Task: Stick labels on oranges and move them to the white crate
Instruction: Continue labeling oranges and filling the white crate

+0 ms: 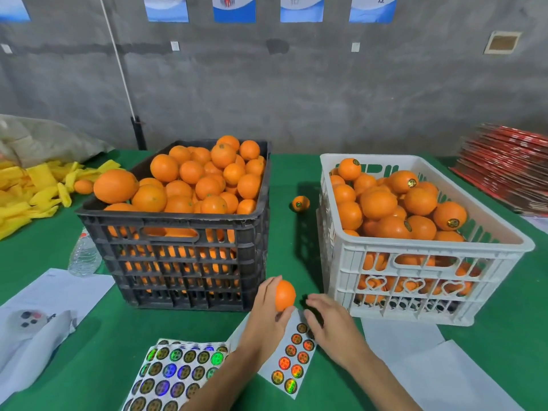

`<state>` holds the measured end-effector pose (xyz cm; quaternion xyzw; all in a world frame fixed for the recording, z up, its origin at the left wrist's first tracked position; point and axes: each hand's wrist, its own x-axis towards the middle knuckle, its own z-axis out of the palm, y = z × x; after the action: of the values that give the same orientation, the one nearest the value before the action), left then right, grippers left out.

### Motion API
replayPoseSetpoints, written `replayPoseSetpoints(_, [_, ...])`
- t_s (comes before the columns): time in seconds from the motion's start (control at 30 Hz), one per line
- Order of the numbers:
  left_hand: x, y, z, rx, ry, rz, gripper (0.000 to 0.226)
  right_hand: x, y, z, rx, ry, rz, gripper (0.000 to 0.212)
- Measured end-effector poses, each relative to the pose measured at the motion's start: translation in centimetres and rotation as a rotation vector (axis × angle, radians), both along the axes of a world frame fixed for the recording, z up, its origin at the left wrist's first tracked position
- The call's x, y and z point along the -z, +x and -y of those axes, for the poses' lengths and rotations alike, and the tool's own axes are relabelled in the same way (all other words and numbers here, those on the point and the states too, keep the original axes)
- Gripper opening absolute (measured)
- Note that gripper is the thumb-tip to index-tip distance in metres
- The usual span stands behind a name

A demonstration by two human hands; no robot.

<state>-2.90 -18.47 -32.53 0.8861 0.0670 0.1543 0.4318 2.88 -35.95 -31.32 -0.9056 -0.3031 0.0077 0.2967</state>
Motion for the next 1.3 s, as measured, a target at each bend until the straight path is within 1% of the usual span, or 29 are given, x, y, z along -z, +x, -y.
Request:
replayPoseSetpoints(0.07, [0.8,-0.2,0.0,0.012,0.083,0.036,0.06,1.1,-0.8,1.1,-0.029,-0.043,-0.072,0.055])
replayPoseSetpoints(0.13, [1.2,0.1,0.2,0.029,0.202,0.072,0.056,1.8,-0.8,1.7,-0.03,-0.054,-0.095,0.069])
replayPoseSetpoints(0.2, [1.2,0.4,0.9,0.028,0.298,0.048,0.055,1.9,-0.4,1.9,-0.013,-0.052,-0.07,0.071])
replayPoseSetpoints(0.3, [1.2,0.4,1.5,-0.031,0.357,0.0,0.059,2.0,-0.3,1.3,-0.023,-0.065,-0.01,0.067])
replayPoseSetpoints(0.47, [1.3,0.4,1.8,-0.081,0.328,-0.025,0.065,2.2,-0.1,0.0,-0.032,-0.15,0.146,0.063])
replayPoseSetpoints(0.63, [1.7,0.2,1.7,-0.1,0.328,0.009,0.07,2.7,-0.1,-0.3,-0.041,-0.1,0.24,0.049])
replayPoseSetpoints(0.77, [2.0,0.1,1.7,-0.116,0.307,0.055,0.063,2.6,0.2,-0.7,0.002,-0.021,0.182,0.035])
replayPoseSetpoints(0.87, [2.0,0.1,1.6,-0.127,0.329,0.066,0.06,2.8,0.3,-1.1,0.042,0.033,0.138,0.026])
replayPoseSetpoints(1.0, [2.2,0.0,1.5,-0.124,0.328,0.082,0.057,2.7,0.2,-1.3,0.067,0.063,0.114,0.025])
replayPoseSetpoints(1.07, [2.3,-0.1,1.4,-0.122,0.287,0.095,0.053,2.1,0.0,-1.4,0.105,0.113,0.068,0.025])
replayPoseSetpoints(1.13, [2.2,-0.1,1.4,-0.121,0.22,0.117,0.051,1.2,-0.1,-1.7,0.176,0.222,0.053,0.02])
replayPoseSetpoints(1.2, [1.5,0.0,1.4,-0.102,0.153,0.166,0.054,-0.1,-0.1,-2.4,0.234,0.333,0.112,0.017])
replayPoseSetpoints(1.3, [-0.8,0.6,1.8,-0.096,0.051,0.278,0.061,-2.8,-0.4,-3.6,0.241,0.378,0.249,0.017])
